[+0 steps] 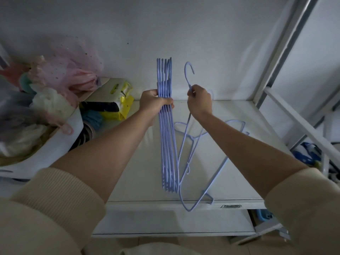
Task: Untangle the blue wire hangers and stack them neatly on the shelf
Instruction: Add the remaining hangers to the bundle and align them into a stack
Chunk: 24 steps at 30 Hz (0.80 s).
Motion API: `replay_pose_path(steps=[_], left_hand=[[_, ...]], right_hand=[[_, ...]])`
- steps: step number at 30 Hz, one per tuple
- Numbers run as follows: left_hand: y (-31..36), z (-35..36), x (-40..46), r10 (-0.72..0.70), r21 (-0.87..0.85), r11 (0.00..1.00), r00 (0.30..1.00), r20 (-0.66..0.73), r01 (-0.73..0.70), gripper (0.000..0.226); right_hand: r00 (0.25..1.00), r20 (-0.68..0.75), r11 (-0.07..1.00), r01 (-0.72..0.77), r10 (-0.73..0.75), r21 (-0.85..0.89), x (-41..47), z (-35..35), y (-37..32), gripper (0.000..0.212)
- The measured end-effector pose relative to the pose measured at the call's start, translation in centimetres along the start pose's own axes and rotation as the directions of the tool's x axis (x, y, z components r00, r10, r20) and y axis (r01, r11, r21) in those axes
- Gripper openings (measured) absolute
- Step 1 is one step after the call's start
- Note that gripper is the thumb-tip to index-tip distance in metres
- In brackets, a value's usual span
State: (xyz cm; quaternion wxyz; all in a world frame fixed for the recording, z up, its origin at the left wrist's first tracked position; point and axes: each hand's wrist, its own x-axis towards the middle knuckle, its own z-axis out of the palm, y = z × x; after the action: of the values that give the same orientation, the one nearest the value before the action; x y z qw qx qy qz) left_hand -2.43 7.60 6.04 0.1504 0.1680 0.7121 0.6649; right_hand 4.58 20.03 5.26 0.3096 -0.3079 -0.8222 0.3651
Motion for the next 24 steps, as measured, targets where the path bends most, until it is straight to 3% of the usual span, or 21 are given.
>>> replay_pose_path(steps=[5, 10, 19, 24], left_hand=[[0.4, 0.3, -0.1, -0.004, -0.033, 0.999, 1.000, 0.005, 0.004, 0.021], [0.9, 0.5, -0.3, -0.004, -0.042, 0.999, 0.999, 0.037, 0.005, 0.031], [1.1, -0.3, -0.1, 0.107, 0.346, 0.931, 0.993, 0.054, -0.119, 0.031], [1.1, -0.3, -0.1, 0.143, 0.418, 0.894, 0.987, 0.078, -0.162, 0.030]], right_hand=[[0.995, 0.099, 0.969, -0.037, 0.013, 0.246, -0.8, 0.6, -1.9, 0.023], [0.974, 0.213, 0.949, -0.132, 0.071, 0.285, -1.6, 1.2, -3.7, 0.037], [0.955, 0.268, 0.935, -0.205, 0.127, 0.288, -1.5, 1.4, -4.4, 0.034], [0.960, 0.257, 0.946, -0.180, 0.109, 0.270, -1.5, 1.0, -4.2, 0.034]])
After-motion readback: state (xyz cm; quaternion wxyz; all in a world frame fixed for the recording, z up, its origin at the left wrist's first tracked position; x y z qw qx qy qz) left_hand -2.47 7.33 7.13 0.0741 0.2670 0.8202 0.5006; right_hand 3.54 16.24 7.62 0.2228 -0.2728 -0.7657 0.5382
